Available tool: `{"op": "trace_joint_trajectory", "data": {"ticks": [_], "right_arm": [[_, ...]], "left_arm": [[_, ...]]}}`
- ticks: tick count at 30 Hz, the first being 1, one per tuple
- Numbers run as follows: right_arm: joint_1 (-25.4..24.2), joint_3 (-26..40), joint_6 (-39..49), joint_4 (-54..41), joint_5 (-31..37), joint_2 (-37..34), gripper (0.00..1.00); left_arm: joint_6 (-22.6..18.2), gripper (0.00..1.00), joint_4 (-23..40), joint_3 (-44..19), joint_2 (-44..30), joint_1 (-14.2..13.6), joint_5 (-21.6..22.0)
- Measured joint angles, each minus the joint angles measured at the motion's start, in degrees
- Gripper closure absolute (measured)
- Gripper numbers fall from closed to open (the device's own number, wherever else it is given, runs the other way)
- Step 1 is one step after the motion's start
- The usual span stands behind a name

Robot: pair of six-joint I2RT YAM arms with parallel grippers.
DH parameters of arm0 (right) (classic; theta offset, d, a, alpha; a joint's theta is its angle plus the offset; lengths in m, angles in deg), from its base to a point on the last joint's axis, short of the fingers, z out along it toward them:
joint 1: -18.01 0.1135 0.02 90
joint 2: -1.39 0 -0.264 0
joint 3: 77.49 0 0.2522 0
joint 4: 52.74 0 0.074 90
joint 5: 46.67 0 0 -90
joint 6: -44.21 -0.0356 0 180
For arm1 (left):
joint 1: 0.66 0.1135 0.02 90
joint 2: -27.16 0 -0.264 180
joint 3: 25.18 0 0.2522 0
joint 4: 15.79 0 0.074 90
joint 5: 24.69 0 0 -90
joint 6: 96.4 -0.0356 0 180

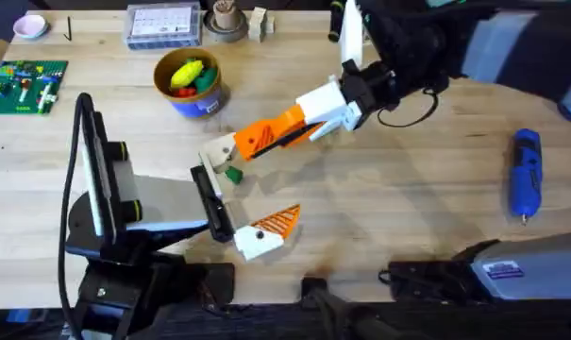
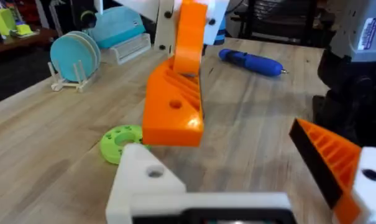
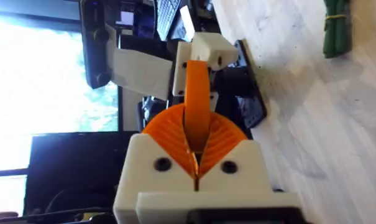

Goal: Pick up the gripper from the table and insert it into the empty holder that is missing its gripper. Then pick up a screw, insert it into the mounting hole, and use the screwdriver to tighten it. Finally, clean up the table by picking up the vegetable and placing it into the bucket.

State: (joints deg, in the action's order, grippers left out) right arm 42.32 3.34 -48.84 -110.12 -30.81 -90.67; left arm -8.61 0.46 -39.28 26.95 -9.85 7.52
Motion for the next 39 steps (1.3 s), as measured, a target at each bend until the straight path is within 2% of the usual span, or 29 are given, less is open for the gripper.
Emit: {"op": "trace_joint_trajectory", "data": {"ticks": [5, 11, 15, 31, 39], "right_arm": [[0.0, 0.0, -0.2, -2.0, -3.8, -3.8, 0.992], [0.0, 0.0, -0.2, -2.2, -4.7, -4.7, 0.992], [0.0, 0.0, -0.2, -3.7, -4.5, -4.7, 0.992], [3.5, 0.0, 0.1, -3.9, -2.0, -4.9, 0.992], [3.5, 0.0, 0.1, -2.6, -3.6, -9.5, 0.992]], "left_arm": [[1.8, 0.008, -0.3, 0.0, 0.0, 0.0, 0.3], [6.7, 0.008, 0.3, 0.0, 0.0, 0.0, 0.6], [8.3, 0.008, 0.3, 0.0, 0.0, 0.0, 0.6], [9.1, 0.009, 0.3, 0.0, 0.0, 0.0, 0.6], [9.2, 0.008, 1.3, 0.0, 0.0, 0.0, 1.0]]}}
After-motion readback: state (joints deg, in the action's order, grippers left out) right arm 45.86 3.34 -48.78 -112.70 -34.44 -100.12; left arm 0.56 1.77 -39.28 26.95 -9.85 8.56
